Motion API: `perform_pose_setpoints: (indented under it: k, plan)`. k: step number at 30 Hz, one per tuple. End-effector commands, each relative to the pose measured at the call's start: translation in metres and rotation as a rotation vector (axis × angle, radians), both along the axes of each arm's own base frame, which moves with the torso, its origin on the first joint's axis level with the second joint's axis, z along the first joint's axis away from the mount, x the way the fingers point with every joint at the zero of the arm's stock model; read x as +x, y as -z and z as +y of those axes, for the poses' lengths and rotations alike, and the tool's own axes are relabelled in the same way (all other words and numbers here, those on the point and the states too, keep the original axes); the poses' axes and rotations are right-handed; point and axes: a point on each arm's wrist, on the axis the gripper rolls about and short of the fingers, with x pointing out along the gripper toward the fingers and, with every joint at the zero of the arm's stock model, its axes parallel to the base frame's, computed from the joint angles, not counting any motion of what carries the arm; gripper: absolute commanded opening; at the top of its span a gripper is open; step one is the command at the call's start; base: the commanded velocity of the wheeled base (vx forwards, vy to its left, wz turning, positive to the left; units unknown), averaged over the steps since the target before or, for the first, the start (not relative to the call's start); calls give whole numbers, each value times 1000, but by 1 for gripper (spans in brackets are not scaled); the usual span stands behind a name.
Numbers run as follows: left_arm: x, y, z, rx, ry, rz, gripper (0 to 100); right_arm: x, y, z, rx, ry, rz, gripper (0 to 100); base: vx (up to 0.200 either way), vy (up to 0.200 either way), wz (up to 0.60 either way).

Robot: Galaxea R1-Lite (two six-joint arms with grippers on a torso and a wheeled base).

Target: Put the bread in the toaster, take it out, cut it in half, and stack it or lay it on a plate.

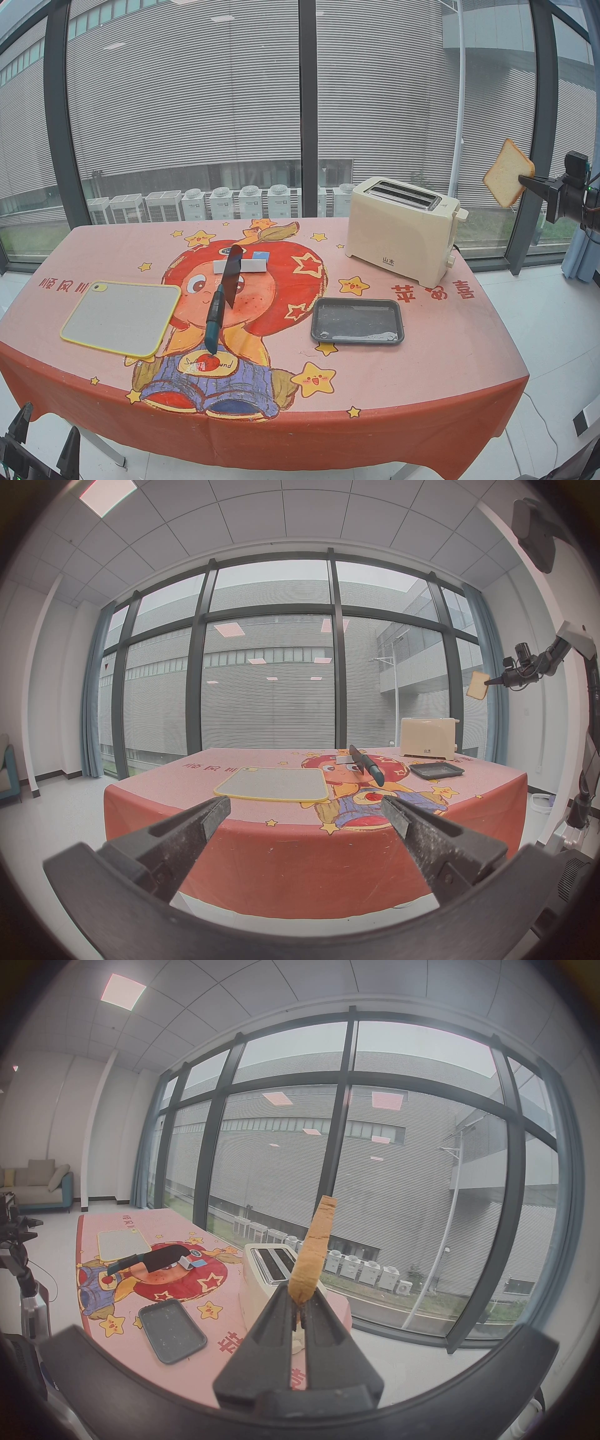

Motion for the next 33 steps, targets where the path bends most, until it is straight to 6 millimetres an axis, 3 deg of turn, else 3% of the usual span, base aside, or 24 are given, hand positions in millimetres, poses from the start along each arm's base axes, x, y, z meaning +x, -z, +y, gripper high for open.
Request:
perform_pose_setpoints:
  k: [1, 9, 15, 28, 33]
  plan:
    - [1, 5, 0, -3, -2, 19, 100, 13, 9, 2, 2, -11, 27, 0, 0, 0, 0]
    - [1, 5, 0, -3, -2, 19, 100, 22, 4, 7, 0, -29, 8, 0, 0, 0, 0]
    - [1, 5, 0, 1, 0, 19, 100, 26, -10, 12, 2, -45, -36, 0, 0, 0, 0]
    - [1, 5, 0, -2, 0, 19, 100, 45, -7, 16, 8, -60, -30, 0, 0, 0, 0]
    - [1, 5, 0, 0, 0, 19, 100, 47, -5, 23, 10, -79, -23, 0, 200, 0, 0]
